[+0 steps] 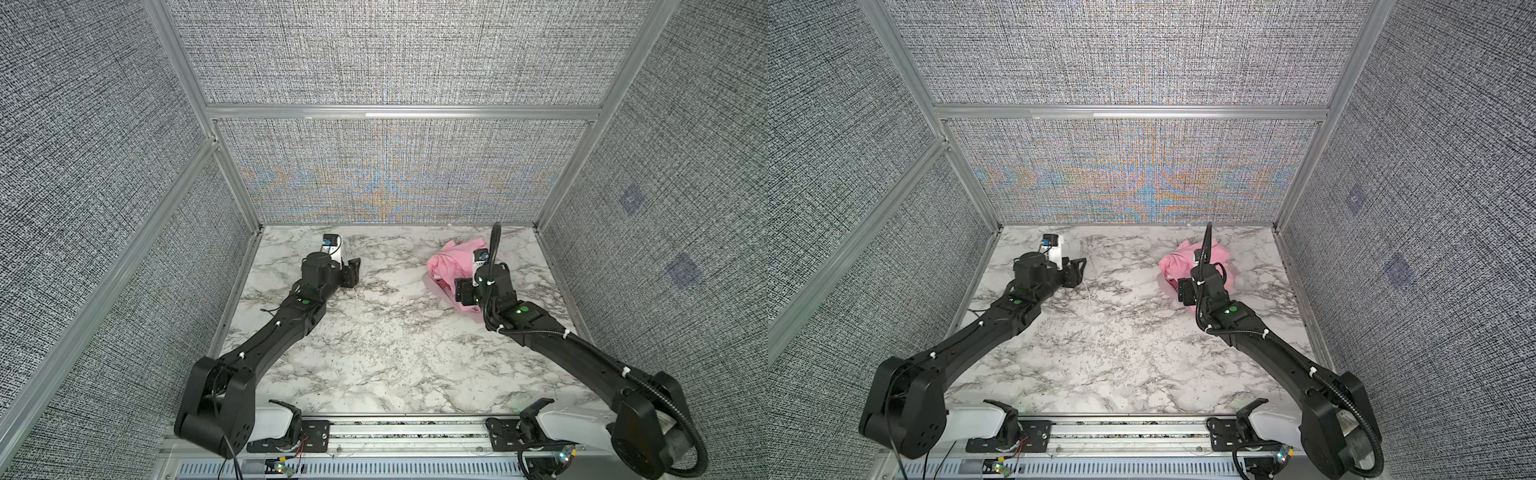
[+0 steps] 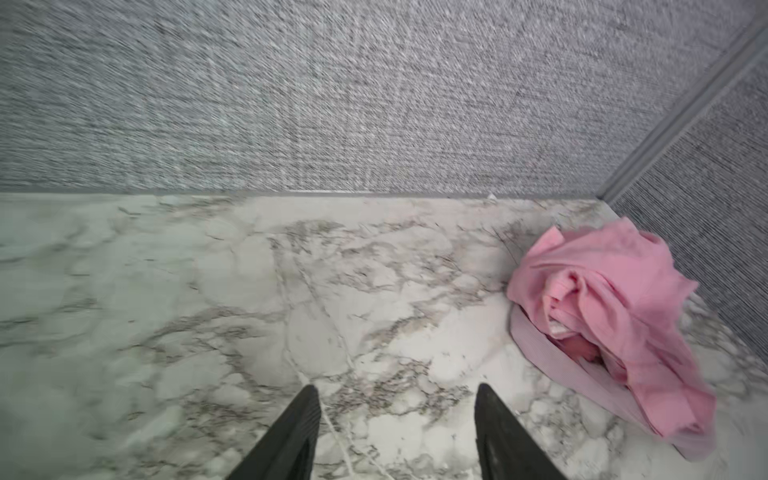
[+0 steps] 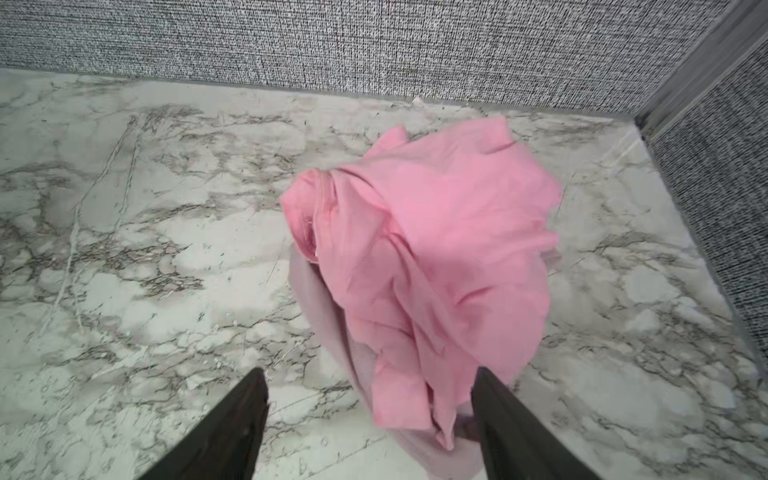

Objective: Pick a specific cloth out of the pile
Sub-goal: 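Reach the right gripper into the pink pile and grasp the lilac garment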

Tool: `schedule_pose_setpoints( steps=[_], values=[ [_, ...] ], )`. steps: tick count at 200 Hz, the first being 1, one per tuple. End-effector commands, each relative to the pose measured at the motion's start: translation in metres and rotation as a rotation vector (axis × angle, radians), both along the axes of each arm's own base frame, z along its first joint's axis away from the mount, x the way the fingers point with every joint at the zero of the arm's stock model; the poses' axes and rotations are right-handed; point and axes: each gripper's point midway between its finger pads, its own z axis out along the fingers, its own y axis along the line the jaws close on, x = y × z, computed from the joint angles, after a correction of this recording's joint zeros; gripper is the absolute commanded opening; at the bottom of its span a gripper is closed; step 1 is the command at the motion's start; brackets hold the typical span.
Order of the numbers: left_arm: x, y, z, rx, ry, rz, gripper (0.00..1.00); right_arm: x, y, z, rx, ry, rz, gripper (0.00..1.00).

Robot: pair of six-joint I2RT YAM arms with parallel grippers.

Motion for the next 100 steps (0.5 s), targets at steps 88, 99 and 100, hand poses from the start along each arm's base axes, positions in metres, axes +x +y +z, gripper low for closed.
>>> schedule_pose_setpoints(
  steps=[88, 99, 100],
  values=[
    [-0.007, -0.06, -0.034, 0.0, 0.128, -0.088, 0.57, 0.013, 0.038, -0.078, 0.024, 0.252, 0.076, 0.6],
    [-0.008, -0.054, -0.033, 0.006, 0.133, -0.067, 0.57, 0.022, 0.044, -0.084, 0.019, 0.276, 0.077, 0.56],
    [-0.008, -0.054, -0.033, 0.006, 0.135, -0.063, 0.57, 0.023, 0.045, -0.085, 0.018, 0.277, 0.077, 0.55]
  ],
)
